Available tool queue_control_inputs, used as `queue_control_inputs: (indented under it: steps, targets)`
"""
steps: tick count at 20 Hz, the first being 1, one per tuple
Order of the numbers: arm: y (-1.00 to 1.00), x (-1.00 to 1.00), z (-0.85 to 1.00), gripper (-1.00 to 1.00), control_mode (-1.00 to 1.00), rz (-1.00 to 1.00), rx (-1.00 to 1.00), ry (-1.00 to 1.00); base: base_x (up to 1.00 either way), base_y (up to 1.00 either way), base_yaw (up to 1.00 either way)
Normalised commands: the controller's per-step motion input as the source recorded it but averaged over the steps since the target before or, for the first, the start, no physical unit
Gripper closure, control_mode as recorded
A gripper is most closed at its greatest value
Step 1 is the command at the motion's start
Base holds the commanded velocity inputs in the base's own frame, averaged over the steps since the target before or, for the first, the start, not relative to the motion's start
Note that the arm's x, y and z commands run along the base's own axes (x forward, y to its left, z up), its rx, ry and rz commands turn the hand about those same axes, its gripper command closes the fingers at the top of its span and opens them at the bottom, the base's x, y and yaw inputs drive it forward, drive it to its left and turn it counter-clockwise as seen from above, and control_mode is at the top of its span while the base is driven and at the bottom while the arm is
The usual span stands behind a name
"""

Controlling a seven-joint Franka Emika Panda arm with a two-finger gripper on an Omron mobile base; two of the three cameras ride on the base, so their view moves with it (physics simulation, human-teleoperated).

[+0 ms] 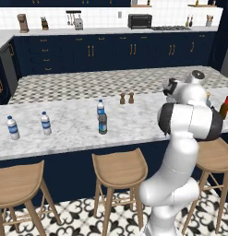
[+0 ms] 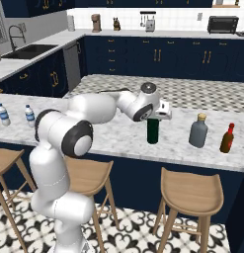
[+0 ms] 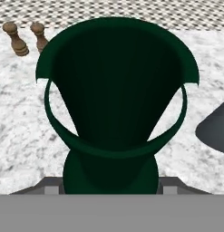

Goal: Move the plastic bottles in the middle to the plastics group, and the glass bottles in the middle to the glass group.

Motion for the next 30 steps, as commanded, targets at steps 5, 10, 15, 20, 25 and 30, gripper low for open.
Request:
queue_control_inputs:
  steps: [5, 10, 15, 20, 25, 30]
  targets:
    - [-0.89, 0.00, 0.01, 1.00, -1.00, -0.03, 0.00, 0.00, 0.00, 0.00, 0.00]
    - [-0.11, 0.00, 0.00, 1.00, -1.00, 0.00, -0.01, -0.01, 0.00, 0.00, 0.00]
    - [-0.10, 0.05, -0.02, 1.00, -1.00, -0.01, -0.03, -0.09, 0.00, 0.00, 0.00]
    - [-0.18, 0.36, -0.35, 1.00, -1.00, -0.03, -0.05, -0.04, 0.00, 0.00, 0.00]
    - [-0.15, 0.42, -0.05, 1.00, -1.00, -0.07, -0.04, 0.00, 0.00, 0.00, 0.00]
    - [-0.18, 0.36, 0.00, 1.00, -1.00, -0.04, 0.00, 0.00, 0.00, 0.00, 0.00]
